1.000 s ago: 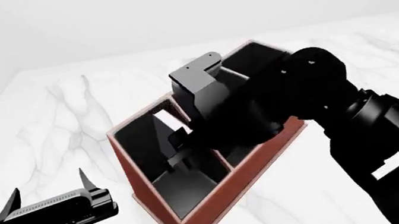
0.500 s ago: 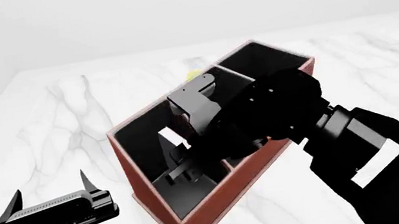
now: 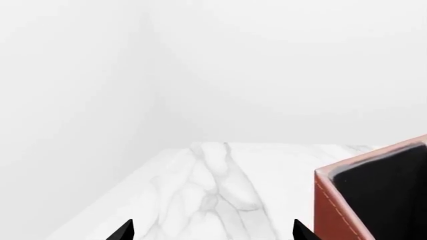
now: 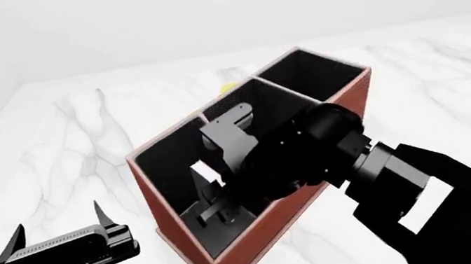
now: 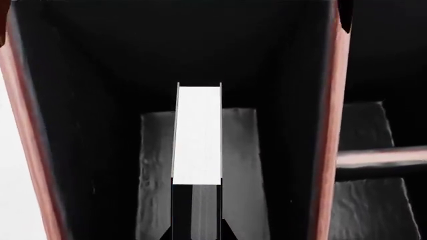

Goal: Pick up the book and place it in the left compartment of the caddy.

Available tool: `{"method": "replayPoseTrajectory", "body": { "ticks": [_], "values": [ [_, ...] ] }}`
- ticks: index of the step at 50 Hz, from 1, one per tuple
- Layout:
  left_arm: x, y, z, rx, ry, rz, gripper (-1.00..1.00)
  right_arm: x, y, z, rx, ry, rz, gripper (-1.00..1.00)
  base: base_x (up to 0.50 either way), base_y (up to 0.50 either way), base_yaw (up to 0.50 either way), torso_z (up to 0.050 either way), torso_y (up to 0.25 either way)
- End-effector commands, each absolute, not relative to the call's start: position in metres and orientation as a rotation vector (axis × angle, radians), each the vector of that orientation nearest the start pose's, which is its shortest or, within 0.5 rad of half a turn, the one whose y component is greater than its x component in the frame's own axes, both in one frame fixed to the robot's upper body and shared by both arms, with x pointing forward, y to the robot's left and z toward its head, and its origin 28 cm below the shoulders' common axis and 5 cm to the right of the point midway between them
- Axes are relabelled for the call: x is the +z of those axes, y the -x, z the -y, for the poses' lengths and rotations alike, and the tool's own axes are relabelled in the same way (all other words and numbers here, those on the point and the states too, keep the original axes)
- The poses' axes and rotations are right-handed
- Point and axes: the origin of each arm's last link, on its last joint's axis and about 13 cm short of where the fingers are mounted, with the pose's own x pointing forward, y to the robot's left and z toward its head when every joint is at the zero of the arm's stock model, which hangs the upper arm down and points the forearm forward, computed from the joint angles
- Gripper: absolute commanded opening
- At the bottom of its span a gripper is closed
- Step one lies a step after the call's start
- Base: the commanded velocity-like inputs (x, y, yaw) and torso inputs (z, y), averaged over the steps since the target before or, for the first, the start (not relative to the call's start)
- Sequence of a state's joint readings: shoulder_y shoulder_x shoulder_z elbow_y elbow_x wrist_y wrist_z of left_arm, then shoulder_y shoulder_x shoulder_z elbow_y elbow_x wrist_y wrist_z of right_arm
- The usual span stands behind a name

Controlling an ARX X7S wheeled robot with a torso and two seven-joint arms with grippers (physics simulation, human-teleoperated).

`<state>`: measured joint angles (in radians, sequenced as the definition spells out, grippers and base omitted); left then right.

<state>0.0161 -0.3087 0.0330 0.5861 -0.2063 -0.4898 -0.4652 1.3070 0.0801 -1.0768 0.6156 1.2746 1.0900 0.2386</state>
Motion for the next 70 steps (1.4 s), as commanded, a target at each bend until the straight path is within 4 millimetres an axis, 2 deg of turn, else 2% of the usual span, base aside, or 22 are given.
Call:
{"method": "replayPoseTrajectory", "body": {
  "ticks": [1, 16, 17, 38, 40, 41, 42, 43, 44, 48, 52, 55, 59, 62, 64, 65, 66, 68, 69, 70],
  "values": [
    [0.102, -0.192, -0.244, 0.314, -0.111, 0.082, 1.0, 0.175, -0.347, -0.002, 0.601, 0.279, -0.843, -1.0, 0.0, 0.0, 0.0, 0.0, 0.0],
    [0.101, -0.192, -0.244, 0.313, -0.111, 0.08, 1.0, 0.174, -0.348, -0.001, 0.606, 0.282, -0.844, -1.0, 0.0, 0.0, 0.0, 0.0, 0.001],
    [0.101, -0.192, -0.244, 0.313, -0.11, 0.08, 1.0, 0.174, -0.348, -0.001, 0.602, 0.287, -0.834, 1.0, 0.0, 0.0, 0.0, 0.0, 0.01],
    [0.102, -0.192, -0.244, 0.314, -0.109, 0.082, 1.0, 0.186, -0.347, -0.001, 0.588, 0.307, -0.795, 1.0, 0.0, 0.0, 0.0, 0.0, 0.0],
    [0.102, -0.192, -0.244, 0.315, -0.108, 0.082, 1.0, 0.198, -0.346, 0.002, 0.578, 0.314, -0.77, 1.0, 0.0, 0.0, 0.0, 0.0, 0.0],
    [0.103, -0.192, -0.244, 0.314, -0.11, 0.082, 1.0, 0.213, -0.343, 0.004, 0.587, 0.3, -0.747, 1.0, 0.0, 0.0, 0.0, 0.0, 0.0],
    [0.103, -0.192, -0.244, 0.314, -0.11, 0.082, 1.0, 0.221, -0.342, 0.005, 0.582, 0.297, -0.727, 1.0, 0.0, 0.0, 0.0, 0.0, 0.0],
    [0.103, -0.192, -0.244, 0.314, -0.11, 0.082, 1.0, 0.221, -0.342, 0.005, 0.582, 0.297, -0.727, 1.0, 0.0, 0.0, 0.0, 0.0, 0.0],
    [0.103, -0.192, -0.244, 0.315, -0.11, 0.083, 1.0, 0.24, -0.338, 0.009, 0.587, 0.284, -0.696, 1.0, 0.0, 0.0, 0.0, 0.0, 0.0],
    [0.104, -0.191, -0.244, 0.314, -0.111, 0.084, 1.0, 0.277, -0.327, 0.019, 0.57, 0.267, -0.627, 1.0, 0.0, 0.0, 0.0, 0.0, 0.0],
    [0.104, -0.192, -0.244, 0.314, -0.112, 0.085, 1.0, 0.3, -0.311, 0.029, 0.596, 0.256, -0.582, 1.0, 0.0, 0.0, 0.0, 0.0, 0.0],
    [0.104, -0.192, -0.244, 0.314, -0.112, 0.086, 1.0, 0.307, -0.303, 0.034, 0.61, 0.245, -0.553, 1.0, 0.0, 0.0, 0.0, 0.0, 0.0],
    [0.104, -0.191, -0.244, 0.313, -0.112, 0.086, 1.0, 0.302, -0.296, 0.043, 0.614, 0.204, -0.532, 1.0, 0.0, 0.0, 0.0, 0.0, 0.0],
    [0.104, -0.19, -0.244, 0.315, -0.112, 0.085, 1.0, 0.29, -0.29, 0.05, 0.587, 0.19, -0.487, 1.0, 0.0, 0.0, 0.0, 0.0, 0.0],
    [0.105, -0.191, -0.244, 0.316, -0.115, 0.086, 1.0, 0.276, -0.282, 0.056, 0.557, 0.199, -0.424, 1.0, 0.0, 0.0, 0.0, 0.0, 0.0],
    [0.105, -0.19, -0.244, 0.317, -0.115, 0.089, 1.0, 0.262, -0.274, 0.063, 0.55, 0.144, -0.395, 1.0, 0.0, 0.0, 0.0, 0.0, 0.0],
    [0.105, -0.19, -0.244, 0.317, -0.115, 0.089, 1.0, 0.262, -0.274, 0.063, 0.55, 0.144, -0.395, 1.0, 0.0, 0.0, 0.0, 0.0, 0.0],
    [0.105, -0.19, -0.244, 0.316, -0.116, 0.088, 1.0, 0.242, -0.268, 0.071, 0.46, 0.144, -0.242, 1.0, 0.0, 0.0, 0.0, 0.0, 0.0],
    [0.104, -0.19, -0.244, 0.315, -0.117, 0.088, 1.0, 0.225, -0.262, 0.075, 0.408, 0.138, -0.219, 1.0, 0.0, 0.0, 0.0, 0.0, 0.0],
    [0.104, -0.19, -0.243, 0.314, -0.116, 0.087, 1.0, 0.219, -0.26, 0.077, 0.384, 0.12, -0.168, 1.0, 0.0, 0.0, 0.0, 0.0, 0.0]
  ]
}}
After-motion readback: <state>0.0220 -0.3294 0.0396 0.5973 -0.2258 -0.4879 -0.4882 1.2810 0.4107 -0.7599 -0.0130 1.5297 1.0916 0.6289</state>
